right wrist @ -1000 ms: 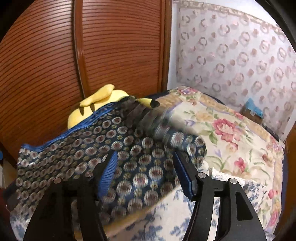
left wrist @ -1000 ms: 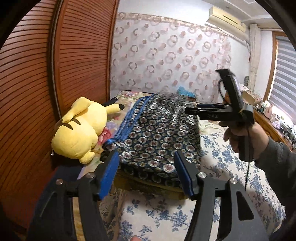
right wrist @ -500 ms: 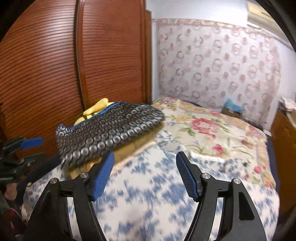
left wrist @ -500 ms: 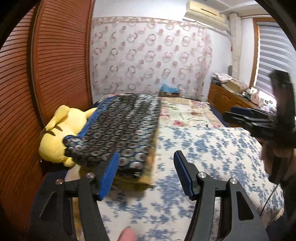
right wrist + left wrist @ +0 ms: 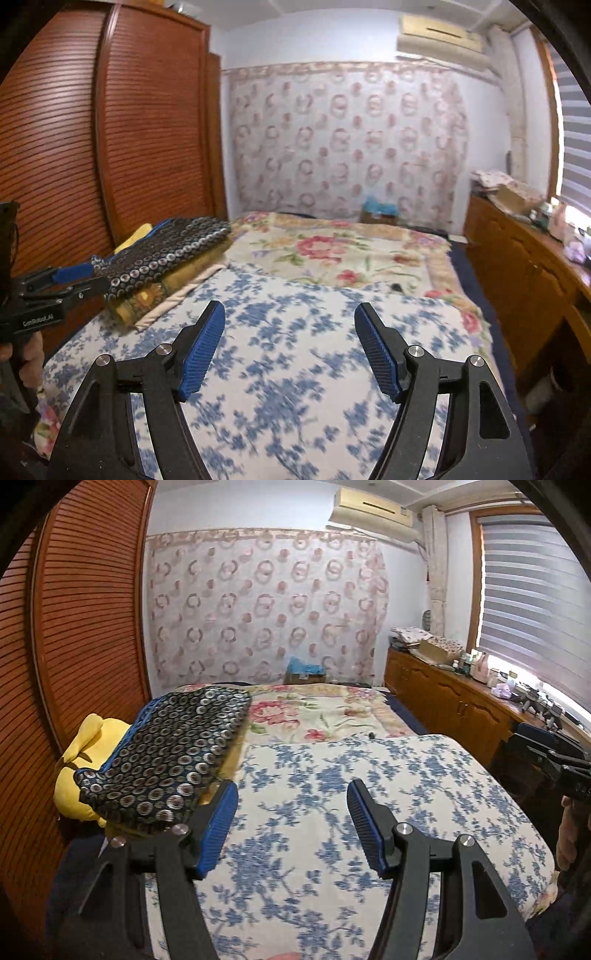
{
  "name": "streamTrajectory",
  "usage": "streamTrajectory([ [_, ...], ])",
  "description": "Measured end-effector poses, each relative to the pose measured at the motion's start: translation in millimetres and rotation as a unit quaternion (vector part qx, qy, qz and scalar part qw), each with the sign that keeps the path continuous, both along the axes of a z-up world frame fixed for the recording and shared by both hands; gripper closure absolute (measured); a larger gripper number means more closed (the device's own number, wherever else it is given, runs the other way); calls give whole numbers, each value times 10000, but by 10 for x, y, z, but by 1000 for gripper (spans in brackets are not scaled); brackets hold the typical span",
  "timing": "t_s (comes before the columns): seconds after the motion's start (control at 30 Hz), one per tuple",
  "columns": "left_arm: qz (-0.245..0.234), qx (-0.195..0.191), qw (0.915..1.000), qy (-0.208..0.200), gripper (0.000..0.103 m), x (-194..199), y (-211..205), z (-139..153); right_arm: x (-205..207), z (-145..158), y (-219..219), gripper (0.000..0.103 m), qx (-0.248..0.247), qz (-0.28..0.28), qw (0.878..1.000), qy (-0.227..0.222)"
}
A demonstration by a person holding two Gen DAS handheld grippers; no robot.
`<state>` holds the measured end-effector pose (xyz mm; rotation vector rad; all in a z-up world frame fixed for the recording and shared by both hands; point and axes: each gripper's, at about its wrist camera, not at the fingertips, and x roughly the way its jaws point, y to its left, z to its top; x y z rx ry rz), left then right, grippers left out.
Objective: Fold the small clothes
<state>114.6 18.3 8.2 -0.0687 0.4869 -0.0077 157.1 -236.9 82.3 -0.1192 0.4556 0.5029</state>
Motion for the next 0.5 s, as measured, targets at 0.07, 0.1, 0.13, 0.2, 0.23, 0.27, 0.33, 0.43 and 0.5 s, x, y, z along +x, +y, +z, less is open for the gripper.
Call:
streamTrajectory([
  [0.07,-44,38,10000,-14,42,-27,-72,30,-65,23,-113,28,50,-103,9999,-27],
  [0.1,-57,70,10000,-33,42,-41,-111,57,-94,39,-158,28,69,-145,9999,-52],
  [0.13,-65,89,9999,-52,42,-50,-140,86,-131,61,-221,28,74,-203,9997,-91],
  [0.2,-86,122,9999,-83,42,-66,-207,126,-180,87,-276,28,76,-257,9995,-151],
  [0.23,-92,127,9998,-97,42,-73,-219,137,-211,101,-309,28,107,-272,9994,-173],
  [0.27,-101,132,9998,-117,42,-90,-234,156,-237,106,-335,28,144,-285,9993,-179],
  [0.33,-114,146,9997,-141,42,-105,-250,190,-263,111,-383,28,201,-319,9992,-159],
  [0.43,-85,153,9996,-232,42,-144,-268,230,-263,116,-376,28,189,-374,9990,-162],
  [0.5,-71,150,9996,-234,42,-152,-275,244,-267,112,-376,28,187,-389,9989,-164],
])
